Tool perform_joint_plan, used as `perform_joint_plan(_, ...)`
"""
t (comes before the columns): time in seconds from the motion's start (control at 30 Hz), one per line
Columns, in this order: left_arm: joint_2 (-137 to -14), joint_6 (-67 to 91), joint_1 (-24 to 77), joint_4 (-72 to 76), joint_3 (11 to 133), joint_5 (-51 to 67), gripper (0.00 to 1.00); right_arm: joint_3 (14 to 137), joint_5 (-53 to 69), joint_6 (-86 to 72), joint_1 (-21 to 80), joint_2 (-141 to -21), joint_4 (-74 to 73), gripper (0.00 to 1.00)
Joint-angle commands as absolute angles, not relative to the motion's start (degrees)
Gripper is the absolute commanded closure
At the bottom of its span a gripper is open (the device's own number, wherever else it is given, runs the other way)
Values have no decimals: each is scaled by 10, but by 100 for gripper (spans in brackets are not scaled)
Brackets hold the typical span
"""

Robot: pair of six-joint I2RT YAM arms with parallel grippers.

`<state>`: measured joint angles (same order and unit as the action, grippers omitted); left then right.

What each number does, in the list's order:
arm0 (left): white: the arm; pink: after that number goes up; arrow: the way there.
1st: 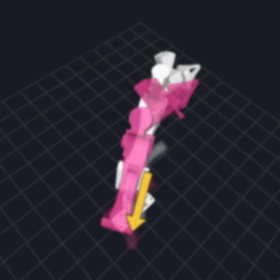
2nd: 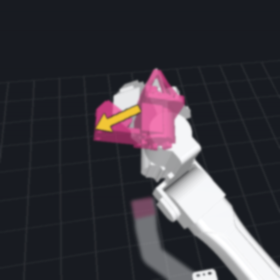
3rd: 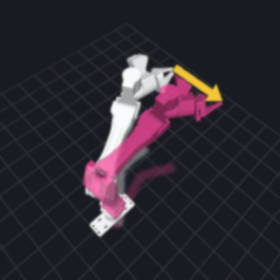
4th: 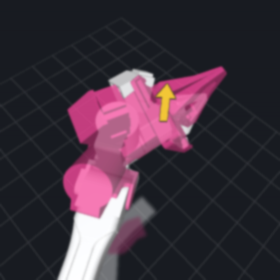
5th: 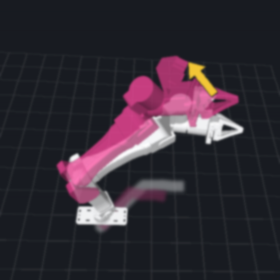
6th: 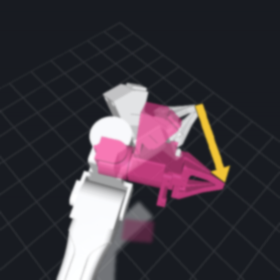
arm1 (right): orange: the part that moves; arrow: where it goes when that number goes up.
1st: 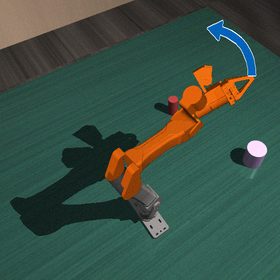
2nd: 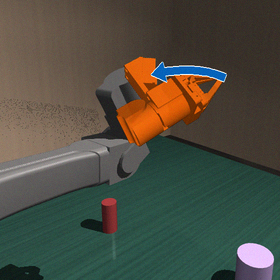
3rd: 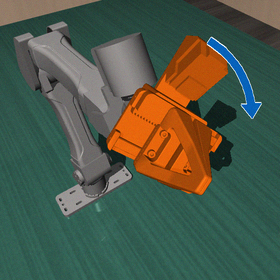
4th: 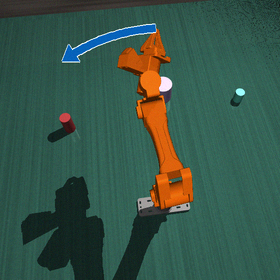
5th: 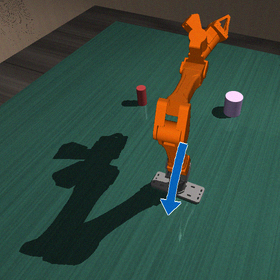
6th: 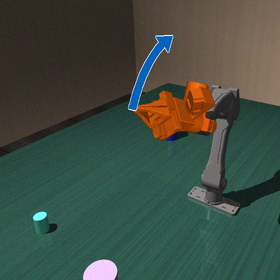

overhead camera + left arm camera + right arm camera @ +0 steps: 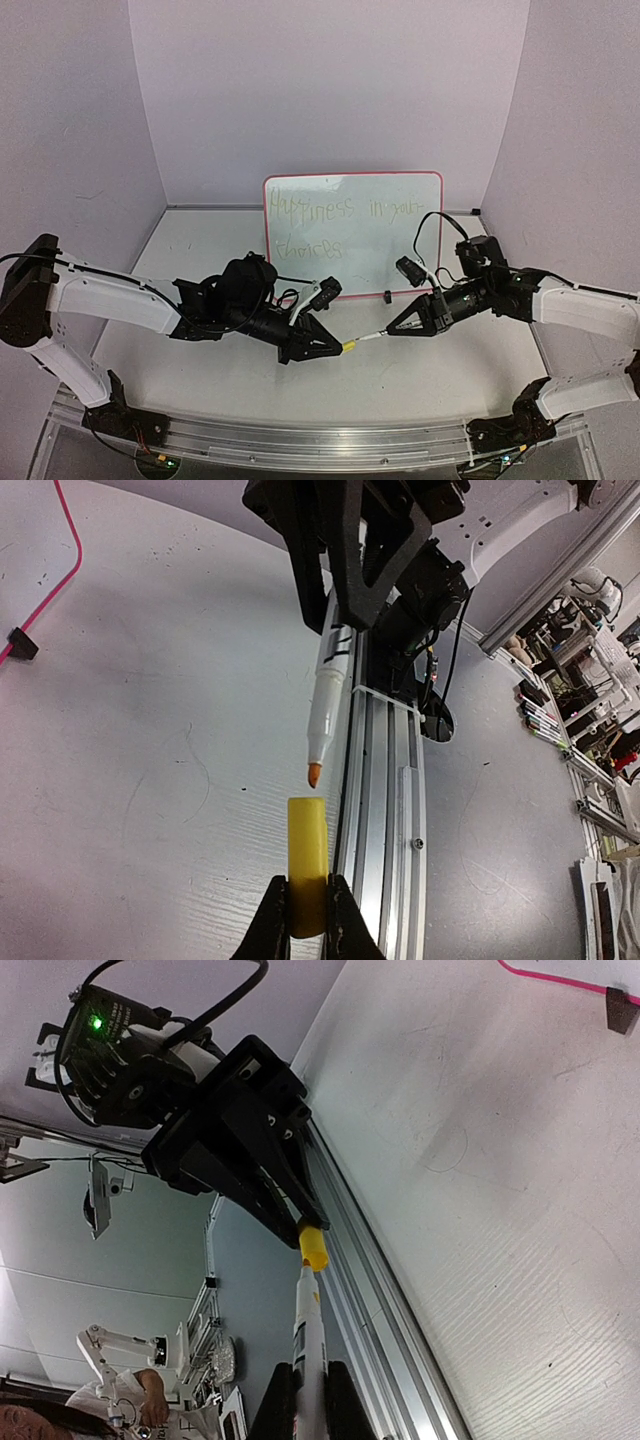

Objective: Write a sentence on the whiteboard
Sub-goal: Insert the whiteboard marker without the cap into the pen cap.

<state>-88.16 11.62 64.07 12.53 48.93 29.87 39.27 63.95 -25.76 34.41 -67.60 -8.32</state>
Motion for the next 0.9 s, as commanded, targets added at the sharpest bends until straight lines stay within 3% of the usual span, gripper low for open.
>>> perform_joint_plan(0.0, -878, 116, 641, 147, 502, 303, 100, 406, 653, -249, 343, -681, -69, 100)
perform_joint_plan(0.87, -882, 118, 641, 152, 506, 310, 100, 396, 667, -242, 344, -696, -69, 100)
